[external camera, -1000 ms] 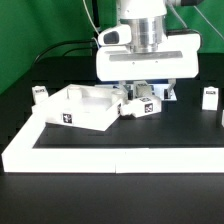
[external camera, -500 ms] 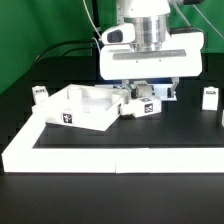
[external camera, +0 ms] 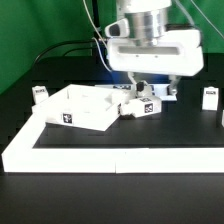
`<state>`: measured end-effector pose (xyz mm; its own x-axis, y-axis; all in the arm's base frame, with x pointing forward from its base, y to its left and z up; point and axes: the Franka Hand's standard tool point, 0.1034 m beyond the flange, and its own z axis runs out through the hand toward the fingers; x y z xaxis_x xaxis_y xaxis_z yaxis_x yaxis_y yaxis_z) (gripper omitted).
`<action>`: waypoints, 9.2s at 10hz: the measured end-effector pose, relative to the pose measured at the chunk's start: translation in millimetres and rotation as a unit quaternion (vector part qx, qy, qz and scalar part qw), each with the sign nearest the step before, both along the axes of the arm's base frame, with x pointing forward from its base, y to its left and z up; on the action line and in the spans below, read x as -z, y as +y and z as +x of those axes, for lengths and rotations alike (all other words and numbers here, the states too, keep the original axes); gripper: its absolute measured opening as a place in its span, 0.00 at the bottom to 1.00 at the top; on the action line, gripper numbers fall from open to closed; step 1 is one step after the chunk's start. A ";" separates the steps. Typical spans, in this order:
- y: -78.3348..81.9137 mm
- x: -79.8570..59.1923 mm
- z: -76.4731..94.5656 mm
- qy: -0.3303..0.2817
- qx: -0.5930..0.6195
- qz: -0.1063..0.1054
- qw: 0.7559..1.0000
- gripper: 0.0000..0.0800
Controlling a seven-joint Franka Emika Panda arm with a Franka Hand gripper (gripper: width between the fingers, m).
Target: Assemble one leg
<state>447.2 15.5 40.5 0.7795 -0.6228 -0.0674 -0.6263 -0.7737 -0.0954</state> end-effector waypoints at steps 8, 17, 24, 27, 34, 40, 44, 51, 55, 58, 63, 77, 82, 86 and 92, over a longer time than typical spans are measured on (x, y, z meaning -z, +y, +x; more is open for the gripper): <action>-4.3 9.9 -1.9 0.032 0.037 0.009 0.999 0.81; -5.0 34.4 -2.9 0.012 0.025 -0.016 0.999 0.51; 61.7 2.2 -7.6 -0.005 -0.033 -0.007 0.999 0.36; 78.7 2.4 -29.7 -0.007 -0.029 -0.015 0.999 0.36; 64.4 30.3 -69.4 -0.011 -0.104 -0.045 0.993 0.36; 65.4 32.1 -71.6 -0.013 -0.116 -0.047 0.992 0.59; 15.8 -28.3 -36.9 -0.014 -0.147 -0.005 0.989 0.81; -5.0 -27.1 -23.5 -0.060 -0.293 -0.037 0.953 0.81; -54.0 -25.0 -42.4 -0.063 -0.530 -0.051 0.844 0.81; -56.0 -24.3 -42.6 -0.062 -0.578 -0.053 0.812 0.81; -107.5 -15.4 -59.9 -0.049 -0.774 -0.048 0.630 0.81; -122.2 30.0 -86.1 -0.031 -0.755 -0.054 0.653 0.66; -122.8 30.1 -86.2 -0.030 -0.751 -0.054 0.657 0.10; -120.4 28.8 -86.2 -0.030 -0.767 -0.050 0.639 0.07; -111.8 6.8 -76.8 -0.032 -0.830 -0.034 0.556 0.07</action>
Offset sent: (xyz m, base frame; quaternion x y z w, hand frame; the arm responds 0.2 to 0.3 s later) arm 0.0000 0.0000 0.0000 0.0000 0.0000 0.0000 1.0000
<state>370.4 -96.3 33.8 0.2830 0.9587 -0.0270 0.9589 -0.2834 -0.0112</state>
